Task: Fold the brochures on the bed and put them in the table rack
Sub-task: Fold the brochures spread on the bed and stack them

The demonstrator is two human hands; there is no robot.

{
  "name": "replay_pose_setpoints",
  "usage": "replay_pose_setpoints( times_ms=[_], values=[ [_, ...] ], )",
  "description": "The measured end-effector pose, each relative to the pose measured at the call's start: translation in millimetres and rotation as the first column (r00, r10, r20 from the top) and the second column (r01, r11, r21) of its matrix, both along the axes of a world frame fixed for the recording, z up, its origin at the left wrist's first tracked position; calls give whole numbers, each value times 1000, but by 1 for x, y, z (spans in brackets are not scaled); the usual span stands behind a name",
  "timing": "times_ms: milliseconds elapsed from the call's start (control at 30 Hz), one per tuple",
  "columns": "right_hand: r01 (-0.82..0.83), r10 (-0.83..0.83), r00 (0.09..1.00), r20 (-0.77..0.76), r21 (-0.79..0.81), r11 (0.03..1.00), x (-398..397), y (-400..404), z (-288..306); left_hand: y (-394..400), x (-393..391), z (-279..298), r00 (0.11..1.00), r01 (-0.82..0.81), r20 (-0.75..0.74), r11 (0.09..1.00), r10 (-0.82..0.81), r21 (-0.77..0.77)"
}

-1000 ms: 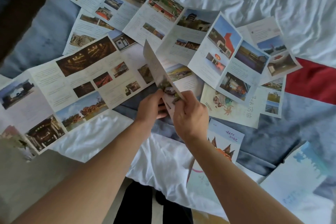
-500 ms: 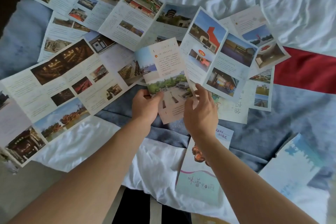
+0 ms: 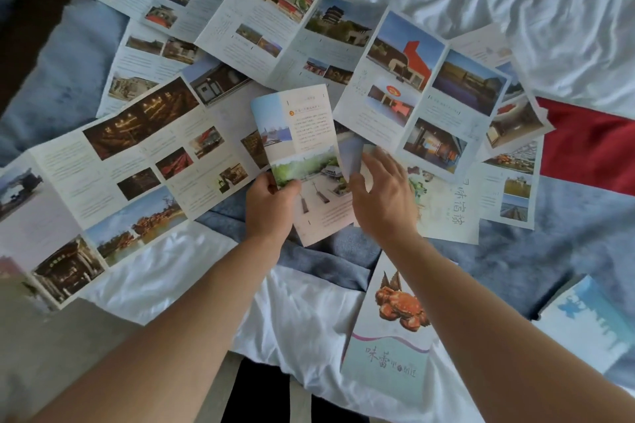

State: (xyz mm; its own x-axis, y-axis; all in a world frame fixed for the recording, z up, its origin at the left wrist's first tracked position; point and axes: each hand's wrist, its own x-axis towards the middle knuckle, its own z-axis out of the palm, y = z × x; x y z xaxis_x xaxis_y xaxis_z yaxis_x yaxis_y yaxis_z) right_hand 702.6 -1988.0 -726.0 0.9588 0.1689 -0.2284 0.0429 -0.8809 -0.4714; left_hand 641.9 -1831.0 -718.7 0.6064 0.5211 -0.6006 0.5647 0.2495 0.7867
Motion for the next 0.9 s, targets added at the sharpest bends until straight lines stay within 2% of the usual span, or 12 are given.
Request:
replay_pose_setpoints(
  times_ms=[100, 167, 500, 600, 667, 700, 800, 900],
  values=[
    [-122, 110, 991, -76, -171, 978, 9, -8, -4, 7, -2, -1, 1000, 0, 6, 1000, 0, 22],
    [-129, 116, 991, -72, -224, 966, 12, -10, -6, 9, -4, -3, 1000, 3, 2, 999, -4, 38],
    [156, -139, 988, 73, -344, 926, 23, -43, -8, 35, -22, -13, 998, -56, -29, 993, 59, 105],
    [162, -116, 978, 175, -281, 946, 11, -30, -5, 41, -25, -16, 990, -102, -84, 985, 115, 141],
    [79, -45, 973, 227, -142, 987, -2, -6, -2, 41, -27, -18, 990, -89, -92, 982, 105, 164],
    [33, -18, 979, 202, -71, 997, -8, 9, 0, 40, -27, -17, 993, -73, -79, 982, 88, 176],
    [-19, 20, 1000, -16, 52, 998, -24, 50, 3, 37, -25, -10, 998, -64, 38, 982, 58, 176],
    [125, -53, 965, -257, 273, 954, -28, 75, 12, 43, -22, -4, 992, -106, 81, 980, 93, 167]
  ],
)
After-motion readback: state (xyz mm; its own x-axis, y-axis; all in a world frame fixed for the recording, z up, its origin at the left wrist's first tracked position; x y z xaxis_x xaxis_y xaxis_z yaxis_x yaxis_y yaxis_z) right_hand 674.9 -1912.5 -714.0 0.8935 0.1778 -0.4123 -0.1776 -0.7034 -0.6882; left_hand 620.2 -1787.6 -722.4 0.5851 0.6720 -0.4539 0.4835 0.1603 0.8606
